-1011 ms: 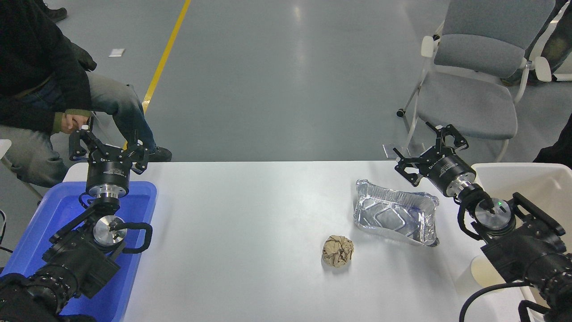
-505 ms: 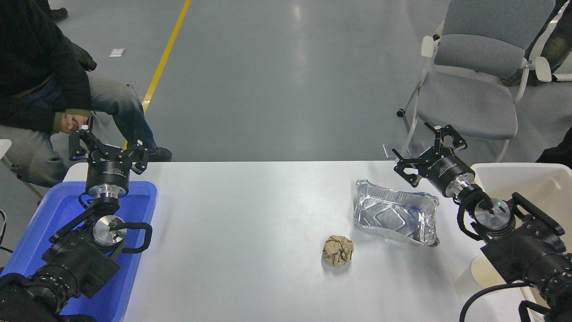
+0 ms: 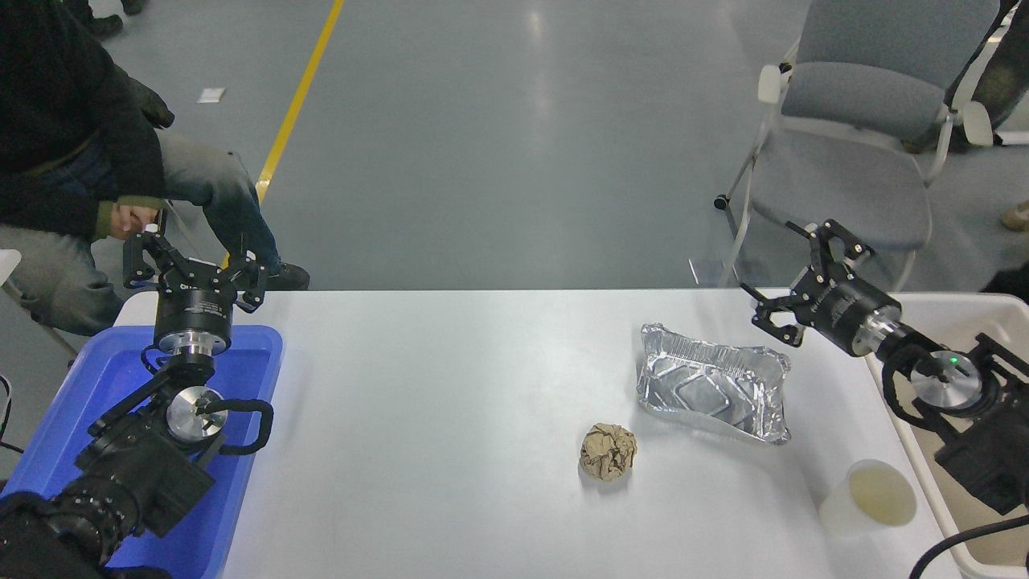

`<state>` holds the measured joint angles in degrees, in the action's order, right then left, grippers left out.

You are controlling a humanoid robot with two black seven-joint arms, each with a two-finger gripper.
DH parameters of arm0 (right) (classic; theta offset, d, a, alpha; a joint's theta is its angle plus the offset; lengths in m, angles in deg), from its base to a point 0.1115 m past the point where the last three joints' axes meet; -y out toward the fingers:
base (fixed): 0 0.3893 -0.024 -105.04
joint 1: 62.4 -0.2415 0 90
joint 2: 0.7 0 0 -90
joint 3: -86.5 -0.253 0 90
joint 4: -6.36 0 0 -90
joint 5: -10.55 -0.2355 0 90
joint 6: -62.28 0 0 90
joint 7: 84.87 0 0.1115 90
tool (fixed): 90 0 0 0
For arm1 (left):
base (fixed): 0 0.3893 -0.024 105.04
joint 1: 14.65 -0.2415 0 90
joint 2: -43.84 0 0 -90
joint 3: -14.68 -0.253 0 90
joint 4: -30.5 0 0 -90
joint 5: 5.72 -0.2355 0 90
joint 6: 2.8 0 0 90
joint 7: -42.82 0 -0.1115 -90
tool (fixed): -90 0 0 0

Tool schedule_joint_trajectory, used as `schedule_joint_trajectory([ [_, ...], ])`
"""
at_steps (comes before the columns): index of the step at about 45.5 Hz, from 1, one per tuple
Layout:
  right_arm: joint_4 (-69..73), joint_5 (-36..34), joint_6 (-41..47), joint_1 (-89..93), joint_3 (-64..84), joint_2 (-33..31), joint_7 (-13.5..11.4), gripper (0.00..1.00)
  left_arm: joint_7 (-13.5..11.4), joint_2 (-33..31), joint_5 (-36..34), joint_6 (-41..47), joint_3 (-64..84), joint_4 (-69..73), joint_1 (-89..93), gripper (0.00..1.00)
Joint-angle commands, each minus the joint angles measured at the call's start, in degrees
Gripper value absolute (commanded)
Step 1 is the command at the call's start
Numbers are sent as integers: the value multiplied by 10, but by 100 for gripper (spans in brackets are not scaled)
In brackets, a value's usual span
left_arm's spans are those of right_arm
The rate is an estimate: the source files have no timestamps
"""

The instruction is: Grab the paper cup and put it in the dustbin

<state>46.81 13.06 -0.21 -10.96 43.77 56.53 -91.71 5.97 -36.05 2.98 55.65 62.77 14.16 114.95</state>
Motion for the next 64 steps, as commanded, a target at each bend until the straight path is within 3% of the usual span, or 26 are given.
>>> schedule_joint_trajectory([
  [1,146,57,-31,-49,122,-139,-8,100,0,0,0,0,0,0,0,99],
  [17,243,102,-30,-384,539,-257,-8,100,0,0,0,0,0,0,0,99],
  [26,355,215,-24,-577,750,-293,-8,100,0,0,0,0,0,0,0,99],
  [32,415,252,-21,-678,848,-296,-8,100,-1,0,0,0,0,0,0,99],
  [38,439,261,-3,-787,962,-274,-7,100,0,0,0,0,0,0,0,99],
  [47,488,254,50,-954,1134,-187,1,100,0,0,0,0,0,0,0,99],
  [64,537,248,154,-1039,1166,-57,7,100,-1,0,0,0,0,0,0,99],
])
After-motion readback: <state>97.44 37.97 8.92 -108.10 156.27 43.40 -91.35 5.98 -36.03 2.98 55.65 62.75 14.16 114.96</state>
